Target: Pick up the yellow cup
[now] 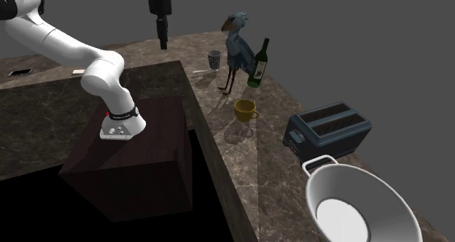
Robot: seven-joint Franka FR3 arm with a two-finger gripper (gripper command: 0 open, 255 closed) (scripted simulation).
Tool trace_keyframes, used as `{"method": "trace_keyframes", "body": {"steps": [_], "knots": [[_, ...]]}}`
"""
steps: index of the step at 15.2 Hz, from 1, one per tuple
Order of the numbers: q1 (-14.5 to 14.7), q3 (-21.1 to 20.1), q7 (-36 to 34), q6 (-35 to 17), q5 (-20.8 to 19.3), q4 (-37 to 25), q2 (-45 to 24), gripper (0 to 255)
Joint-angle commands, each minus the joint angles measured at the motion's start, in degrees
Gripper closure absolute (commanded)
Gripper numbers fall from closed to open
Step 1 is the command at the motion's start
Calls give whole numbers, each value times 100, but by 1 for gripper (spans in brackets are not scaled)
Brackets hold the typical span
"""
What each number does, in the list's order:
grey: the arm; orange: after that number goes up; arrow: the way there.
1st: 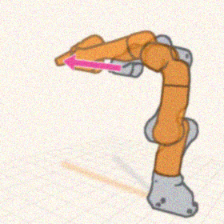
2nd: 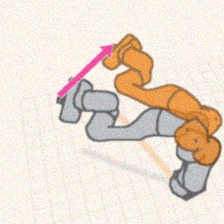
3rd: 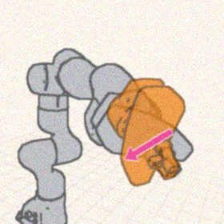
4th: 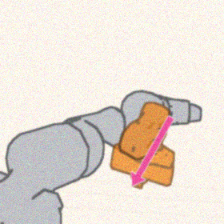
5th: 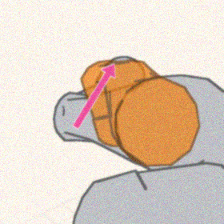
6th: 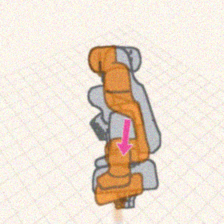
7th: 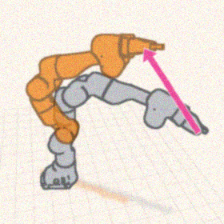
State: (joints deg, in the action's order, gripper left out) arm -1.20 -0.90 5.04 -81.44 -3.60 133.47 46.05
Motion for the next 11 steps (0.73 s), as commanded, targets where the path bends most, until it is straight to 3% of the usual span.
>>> {"method": "trace_keyframes", "body": {"steps": [1,11], "knots": [[0,0,0,0,0,0,0,0],[-30,265,151,-1799,43,202,-1659,0]]}}
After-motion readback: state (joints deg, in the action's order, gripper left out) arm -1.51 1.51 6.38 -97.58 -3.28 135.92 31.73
